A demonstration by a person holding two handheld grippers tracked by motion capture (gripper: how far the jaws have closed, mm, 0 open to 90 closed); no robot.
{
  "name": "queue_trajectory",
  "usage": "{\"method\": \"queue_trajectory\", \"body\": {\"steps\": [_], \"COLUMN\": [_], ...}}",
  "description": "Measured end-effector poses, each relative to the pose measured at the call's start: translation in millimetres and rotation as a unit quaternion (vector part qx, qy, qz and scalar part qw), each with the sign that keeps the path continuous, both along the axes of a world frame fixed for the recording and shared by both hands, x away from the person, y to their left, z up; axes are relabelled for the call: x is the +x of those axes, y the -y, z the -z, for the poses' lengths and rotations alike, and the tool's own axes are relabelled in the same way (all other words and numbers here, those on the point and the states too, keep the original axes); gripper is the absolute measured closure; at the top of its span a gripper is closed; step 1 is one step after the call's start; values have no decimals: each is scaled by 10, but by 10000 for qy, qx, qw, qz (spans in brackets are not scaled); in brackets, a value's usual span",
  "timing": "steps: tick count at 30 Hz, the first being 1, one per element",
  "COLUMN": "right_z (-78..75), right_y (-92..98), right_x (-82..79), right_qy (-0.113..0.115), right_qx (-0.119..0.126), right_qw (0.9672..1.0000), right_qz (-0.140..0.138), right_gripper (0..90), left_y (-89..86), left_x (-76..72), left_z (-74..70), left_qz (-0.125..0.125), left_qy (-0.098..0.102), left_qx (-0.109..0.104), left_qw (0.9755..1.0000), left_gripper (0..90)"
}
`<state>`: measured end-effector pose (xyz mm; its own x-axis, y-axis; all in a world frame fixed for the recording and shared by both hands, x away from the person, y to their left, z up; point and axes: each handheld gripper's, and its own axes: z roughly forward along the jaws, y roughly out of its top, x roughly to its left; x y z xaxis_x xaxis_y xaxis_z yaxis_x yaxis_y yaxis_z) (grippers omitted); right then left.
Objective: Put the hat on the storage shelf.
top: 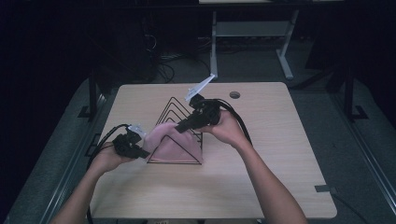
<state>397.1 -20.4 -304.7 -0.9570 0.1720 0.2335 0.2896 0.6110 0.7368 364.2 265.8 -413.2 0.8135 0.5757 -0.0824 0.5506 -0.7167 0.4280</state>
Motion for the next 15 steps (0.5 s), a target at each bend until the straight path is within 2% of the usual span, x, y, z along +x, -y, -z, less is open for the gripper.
{"method": "queue_trajectory", "body": {"steps": [4, 15], "right_z": [30, 66], "right_y": [-7, -17], "right_x": [-6, -13], "right_qy": [-93, -64], "right_qx": [-29, -60], "right_qw": [10000, 10000], "right_qz": [4, -44], "right_gripper": [826, 826], "left_y": [11, 19], "left_x": [12, 25], "left_z": [19, 44], "left_qz": [23, 44], "left_qy": [-28, -65], "left_qx": [72, 169], "left_qw": [10000, 9998], "left_gripper": [833, 833]}}
